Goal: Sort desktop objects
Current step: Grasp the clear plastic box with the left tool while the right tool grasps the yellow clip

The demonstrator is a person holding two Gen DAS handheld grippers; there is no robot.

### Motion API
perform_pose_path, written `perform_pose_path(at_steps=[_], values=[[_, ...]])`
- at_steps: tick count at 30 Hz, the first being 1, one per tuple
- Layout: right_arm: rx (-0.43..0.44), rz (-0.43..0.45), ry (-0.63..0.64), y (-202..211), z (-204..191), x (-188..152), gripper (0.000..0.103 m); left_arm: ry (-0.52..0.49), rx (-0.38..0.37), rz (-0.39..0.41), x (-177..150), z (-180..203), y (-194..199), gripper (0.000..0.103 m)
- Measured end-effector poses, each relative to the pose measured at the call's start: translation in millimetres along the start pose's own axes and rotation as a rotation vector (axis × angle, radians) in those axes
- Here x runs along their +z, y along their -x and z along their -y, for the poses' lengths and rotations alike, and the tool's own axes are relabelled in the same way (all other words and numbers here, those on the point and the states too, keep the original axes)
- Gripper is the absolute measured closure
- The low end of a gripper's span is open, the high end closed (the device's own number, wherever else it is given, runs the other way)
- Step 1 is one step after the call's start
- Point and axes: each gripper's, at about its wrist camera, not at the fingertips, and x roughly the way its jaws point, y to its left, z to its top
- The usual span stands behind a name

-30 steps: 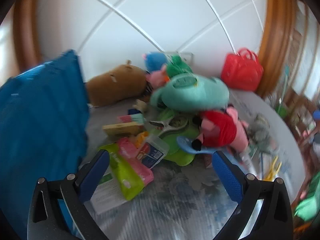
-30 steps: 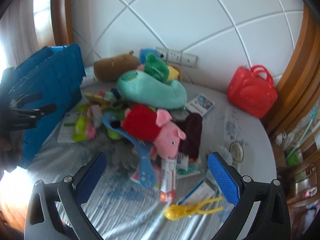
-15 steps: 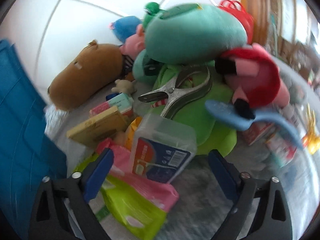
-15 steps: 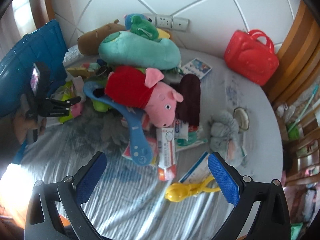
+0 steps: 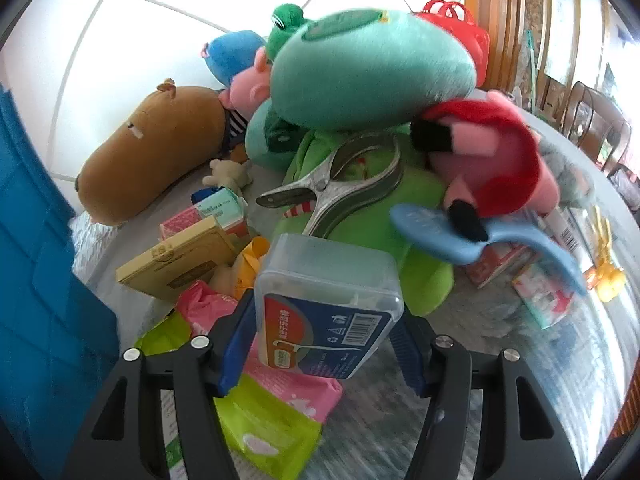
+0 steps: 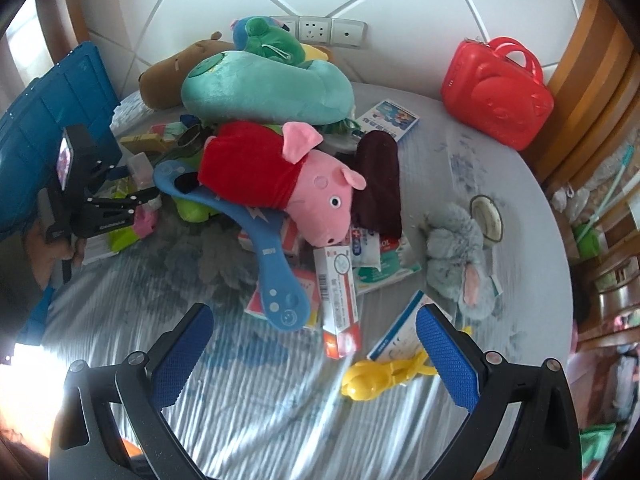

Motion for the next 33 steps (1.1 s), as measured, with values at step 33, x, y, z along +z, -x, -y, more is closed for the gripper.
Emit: perform_pose_path(at_steps=[33], values=[[-0.030, -0.191, -0.408, -163.9, 116.8, -111.4, 0.026, -0.012, 0.064, -0.002, 5.9, 64.0, 89.5, 0.042]])
